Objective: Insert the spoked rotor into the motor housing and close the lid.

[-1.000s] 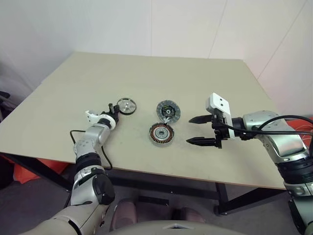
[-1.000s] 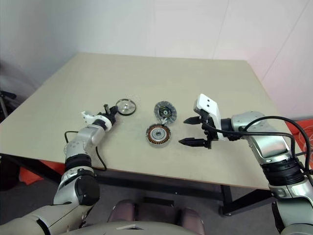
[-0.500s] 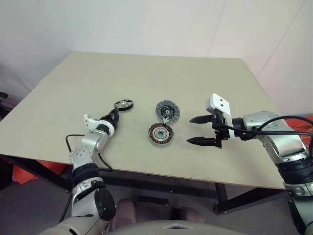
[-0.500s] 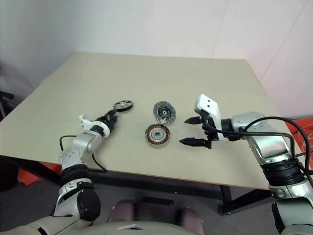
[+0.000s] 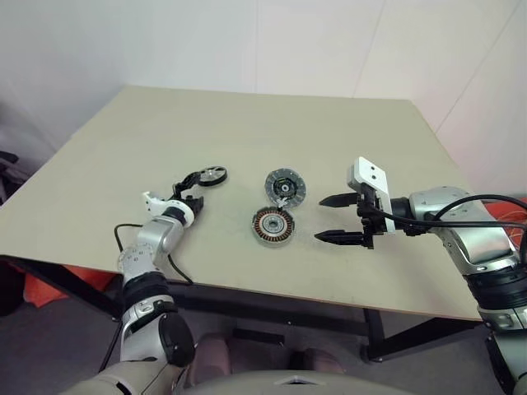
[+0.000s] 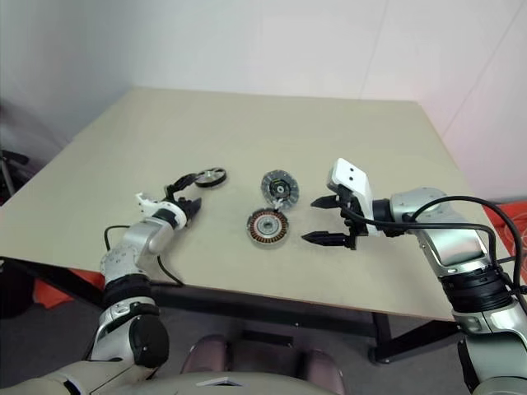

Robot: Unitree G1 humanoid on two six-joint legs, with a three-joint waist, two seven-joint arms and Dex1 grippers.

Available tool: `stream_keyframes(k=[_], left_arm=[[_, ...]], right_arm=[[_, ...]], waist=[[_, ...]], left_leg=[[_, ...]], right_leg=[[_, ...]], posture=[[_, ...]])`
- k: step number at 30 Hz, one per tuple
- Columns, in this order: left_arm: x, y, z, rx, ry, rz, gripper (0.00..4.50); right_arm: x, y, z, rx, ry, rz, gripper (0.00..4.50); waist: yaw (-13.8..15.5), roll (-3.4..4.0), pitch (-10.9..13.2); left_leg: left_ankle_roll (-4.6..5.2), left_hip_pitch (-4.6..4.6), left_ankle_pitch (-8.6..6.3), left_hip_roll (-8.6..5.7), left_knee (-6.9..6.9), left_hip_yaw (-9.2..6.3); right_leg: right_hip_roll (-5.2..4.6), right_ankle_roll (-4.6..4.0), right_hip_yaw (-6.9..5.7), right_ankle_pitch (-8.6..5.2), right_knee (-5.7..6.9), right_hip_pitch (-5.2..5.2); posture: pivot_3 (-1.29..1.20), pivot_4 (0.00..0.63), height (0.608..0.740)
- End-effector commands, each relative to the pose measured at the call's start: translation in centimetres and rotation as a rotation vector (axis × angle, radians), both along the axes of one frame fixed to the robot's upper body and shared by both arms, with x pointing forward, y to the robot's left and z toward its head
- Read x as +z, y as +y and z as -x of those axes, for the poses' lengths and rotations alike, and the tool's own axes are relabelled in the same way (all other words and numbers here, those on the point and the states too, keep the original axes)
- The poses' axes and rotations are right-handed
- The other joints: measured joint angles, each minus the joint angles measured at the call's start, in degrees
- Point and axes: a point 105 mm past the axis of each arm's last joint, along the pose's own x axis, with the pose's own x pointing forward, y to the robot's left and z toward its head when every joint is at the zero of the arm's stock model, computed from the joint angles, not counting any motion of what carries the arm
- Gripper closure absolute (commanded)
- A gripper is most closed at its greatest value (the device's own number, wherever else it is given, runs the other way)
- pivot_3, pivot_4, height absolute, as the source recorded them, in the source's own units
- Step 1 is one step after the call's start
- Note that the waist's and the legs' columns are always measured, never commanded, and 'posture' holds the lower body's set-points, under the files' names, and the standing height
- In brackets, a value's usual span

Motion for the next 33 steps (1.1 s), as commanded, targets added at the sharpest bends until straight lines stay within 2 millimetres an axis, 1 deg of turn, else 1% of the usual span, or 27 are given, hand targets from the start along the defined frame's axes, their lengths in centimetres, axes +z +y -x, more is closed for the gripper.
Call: stream_keyframes(k=[1,5,8,15,22,26,30,33], left_arm=[[0.4,-0.9,-1.2,-0.004,-0.020,0.025,0.05],[0.6,-1.7,-2.6,0.003,-0.033,0.050,0.05],[0.4,-2.2,-3.0,-0.009,-0.027,0.041,0.05],[0.3,-2.2,-3.6,-0.018,-0.030,0.035,0.05],[0.5,-3.1,-4.2,-0.059,-0.035,0.021,0.05],[0.9,-3.4,-4.5,-0.067,-0.045,0.015,0.05],[1.2,-3.6,-4.6,-0.075,-0.063,0.015,0.05],[1.4,-3.7,-4.7,-0.078,-0.072,0.009,0.65]], right_arm=[[0.8,0.3,-0.1,0.021,-0.035,-0.003,0.00],[0.9,0.2,-0.1,0.021,-0.034,0.002,0.00],[0.9,0.2,0.0,0.018,-0.035,0.004,0.00],[0.9,0.0,0.0,0.009,-0.033,0.005,0.00],[1.0,0.0,-0.1,0.008,-0.036,0.007,0.00],[1.0,0.0,0.0,0.007,-0.038,0.009,0.00],[1.0,0.0,0.0,0.004,-0.038,0.009,0.00],[0.9,-0.1,0.0,0.002,-0.039,0.009,0.00]], waist=[[0.1,0.01,0.0],[0.5,0.01,0.0],[1.1,0.01,0.0],[1.3,0.04,0.0],[1.3,0.05,0.0],[1.3,0.07,0.0],[1.3,0.06,0.0],[1.3,0.07,0.0]], left_leg=[[0.00,0.01,0.01,0.00,0.00,0.00],[-0.02,0.02,0.11,-0.01,0.00,0.01],[-0.03,0.02,0.17,-0.02,0.00,0.02],[-0.07,0.08,0.27,-0.02,-0.01,0.02],[-0.07,0.09,0.27,-0.03,-0.05,0.02],[-0.07,0.08,0.27,0.03,-0.26,0.00],[-0.04,0.04,0.29,-0.19,-0.26,0.04],[0.18,-0.01,0.42,-0.25,-0.27,0.03]], right_leg=[[0.00,0.02,0.00,0.00,0.00,0.02],[-0.02,0.14,-0.01,0.05,-0.02,0.08],[-0.03,0.22,-0.02,0.08,-0.07,0.10],[-0.25,0.33,-0.23,0.14,-0.13,0.40],[-0.27,0.38,-0.44,0.16,-0.34,0.63],[-0.28,0.58,-0.54,0.29,-0.96,0.90],[-0.73,0.79,-0.52,0.42,-1.03,0.96],[-0.84,0.82,-0.49,0.44,-1.02,0.97]], posture=[[0.00,0.000,0.740],[0.00,0.000,0.740],[0.00,0.000,0.740],[0.00,0.000,0.740],[0.00,0.000,0.740],[0.00,0.000,0.740],[0.00,0.000,0.740],[0.00,0.000,0.740]])
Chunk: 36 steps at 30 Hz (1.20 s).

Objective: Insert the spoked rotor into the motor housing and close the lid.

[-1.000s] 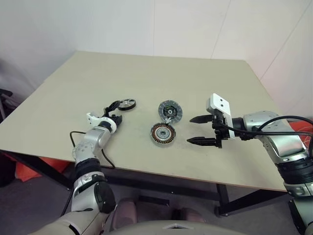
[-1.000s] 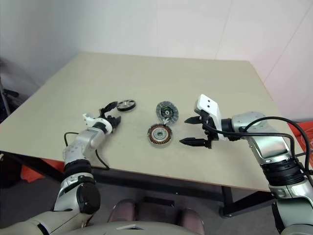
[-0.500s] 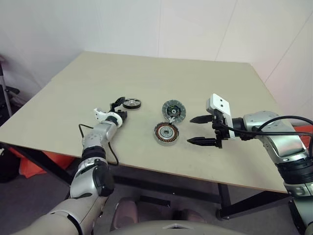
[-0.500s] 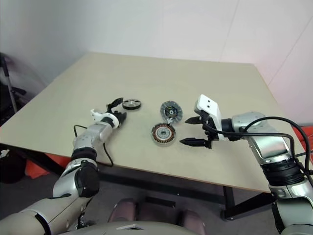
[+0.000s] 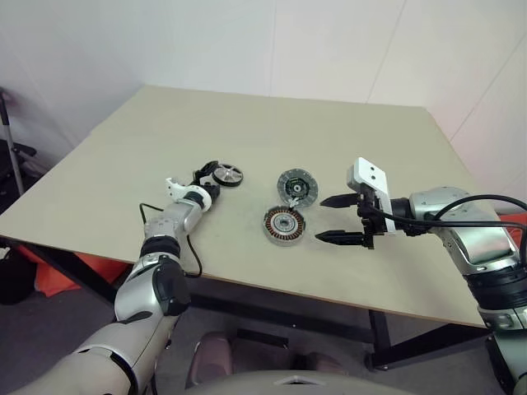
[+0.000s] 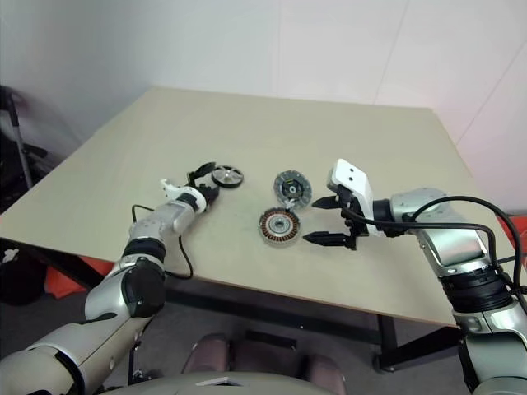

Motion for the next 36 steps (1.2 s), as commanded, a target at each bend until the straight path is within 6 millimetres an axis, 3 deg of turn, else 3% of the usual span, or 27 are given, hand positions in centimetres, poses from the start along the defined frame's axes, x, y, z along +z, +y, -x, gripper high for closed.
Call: stream_keyframes(k=[1,11,19,28,36], left_arm=[[1.6,-0.6,-0.7,-0.015,-0.050,0.003,0.95],[2.7,-1.4,-0.7,-0.043,-0.093,0.010,4.16],[6.0,-2.0,1.2,-0.114,-0.194,0.034,4.16],[8.3,-0.6,7.3,-0.286,-0.278,-0.001,4.16],[7.7,0.2,13.9,-0.562,-0.356,0.017,4.16]], right_arm=[[1.1,0.1,0.0,0.013,-0.046,0.000,0.00],[1.0,0.1,0.0,0.013,-0.046,0.000,0.00],[1.0,0.1,0.2,0.007,-0.045,-0.002,0.00],[0.7,0.0,0.3,0.003,-0.038,-0.003,0.00],[0.5,0.1,0.1,0.012,-0.034,-0.001,0.00]], waist=[[0.0,0.01,0.0],[0.0,0.05,0.0],[-0.8,-0.02,0.0],[-1.9,-0.01,0.0],[-1.8,0.01,0.0]], left_leg=[[0.03,-0.01,0.01,0.00,0.00,0.00],[0.09,-0.06,0.01,0.00,-0.11,0.06],[0.36,-0.32,-0.08,0.05,-0.09,0.06],[0.44,-1.16,-0.10,0.07,0.17,0.22],[0.48,-0.97,-0.13,0.12,0.20,0.37]], right_leg=[[0.00,-0.01,0.02,0.00,0.00,0.00],[0.00,-0.04,0.02,0.01,0.07,-0.02],[0.01,-0.39,0.05,0.18,0.06,-0.27],[0.04,-0.54,0.05,0.15,0.17,-1.05],[0.11,-0.16,0.08,-0.07,0.21,-0.96]], posture=[[0.00,0.000,0.740],[0.00,0.000,0.740],[0.00,0.000,0.740],[0.00,0.000,0.740],[0.00,0.000,0.740]])
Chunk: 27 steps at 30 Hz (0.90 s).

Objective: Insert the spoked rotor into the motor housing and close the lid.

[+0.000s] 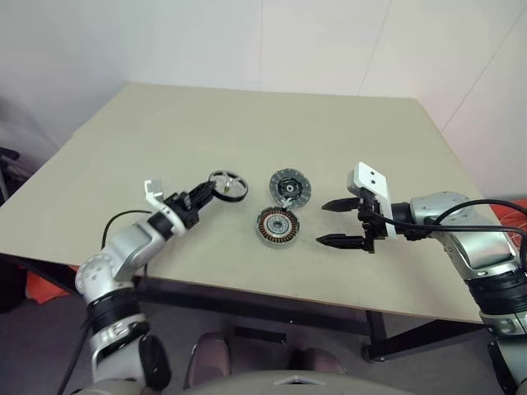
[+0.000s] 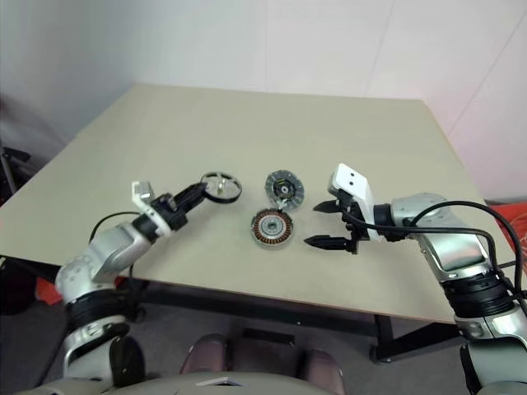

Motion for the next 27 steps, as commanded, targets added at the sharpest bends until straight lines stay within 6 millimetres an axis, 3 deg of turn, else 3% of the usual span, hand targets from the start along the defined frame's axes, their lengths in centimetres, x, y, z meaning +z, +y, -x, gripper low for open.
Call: stream_keyframes(k=[1,10,20,27], left_arm=[[2.3,-1.1,2.0,-0.151,-0.112,0.080,4.16],[1.0,-3.5,2.7,-0.313,-0.057,0.134,4.16],[0.7,-6.1,-0.3,-0.329,-0.013,0.150,4.16],[-1.6,-7.9,-0.3,-0.387,0.053,0.083,4.16]], right_arm=[[1.2,0.4,-0.2,0.030,-0.049,-0.007,0.00],[1.0,0.3,-0.1,0.034,-0.051,0.002,0.00],[0.9,0.1,0.2,0.021,-0.051,0.006,0.00],[0.9,0.2,0.3,0.016,-0.050,0.004,0.00]], waist=[[0.3,0.00,0.0],[0.1,-0.01,0.0],[0.2,-0.01,0.0],[0.1,0.00,0.0]], left_leg=[[-0.03,0.00,0.02,0.00,0.00,-0.01],[-0.06,0.73,0.06,0.01,-0.04,0.00],[-0.08,0.97,0.08,0.00,-0.11,-0.01],[-0.09,0.93,0.08,0.02,-0.16,0.01]], right_leg=[[0.01,0.02,0.00,-0.01,0.00,0.01],[0.04,0.10,0.08,-0.05,-0.01,0.75],[0.07,0.15,0.14,-0.05,-0.05,0.93],[0.10,0.15,0.15,-0.06,-0.04,0.88]], posture=[[0.00,0.000,0.740],[0.00,0.000,0.740],[0.00,0.000,0.740],[0.00,0.000,0.740]])
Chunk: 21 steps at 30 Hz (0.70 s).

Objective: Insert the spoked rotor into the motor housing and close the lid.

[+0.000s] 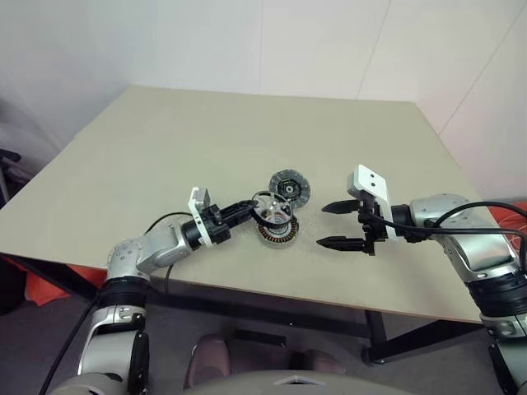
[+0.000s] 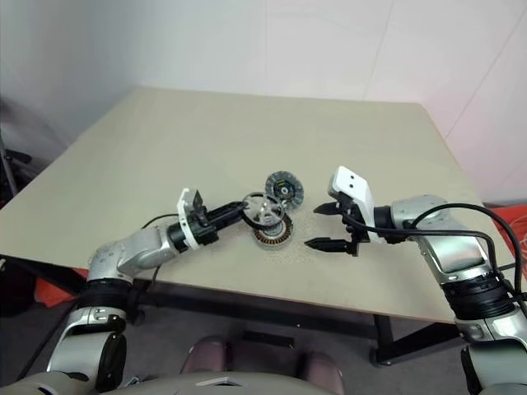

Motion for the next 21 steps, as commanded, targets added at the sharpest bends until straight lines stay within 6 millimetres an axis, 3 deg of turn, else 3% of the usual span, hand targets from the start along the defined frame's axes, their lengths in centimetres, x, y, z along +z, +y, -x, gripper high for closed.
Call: stream_keyframes(k=[1,14,21], left_arm=[[0.5,-0.7,-0.3,-0.024,-0.030,-0.002,4.16],[0.3,-0.9,-1.6,0.021,-0.057,-0.025,4.16],[0.5,-0.7,-1.6,0.023,-0.093,-0.033,1.93]], right_arm=[[1.2,0.2,0.2,0.017,-0.050,-0.001,0.00],[1.2,0.2,0.2,0.009,-0.050,-0.001,0.00],[1.3,0.2,0.2,0.008,-0.052,-0.001,0.00]], waist=[[0.0,0.00,0.0],[0.0,0.01,0.0],[0.0,0.01,0.0]], left_leg=[[0.00,0.00,0.00,0.00,0.00,0.00],[0.02,0.04,-0.01,0.00,0.02,0.00],[0.03,0.03,-0.02,-0.01,0.01,0.01]], right_leg=[[0.00,0.00,0.00,0.00,0.00,0.01],[-0.01,-0.01,0.00,0.00,0.00,0.05],[-0.02,-0.02,0.00,0.00,0.00,0.05]], posture=[[0.00,0.000,0.740],[0.00,0.000,0.740],[0.00,0.000,0.740]])
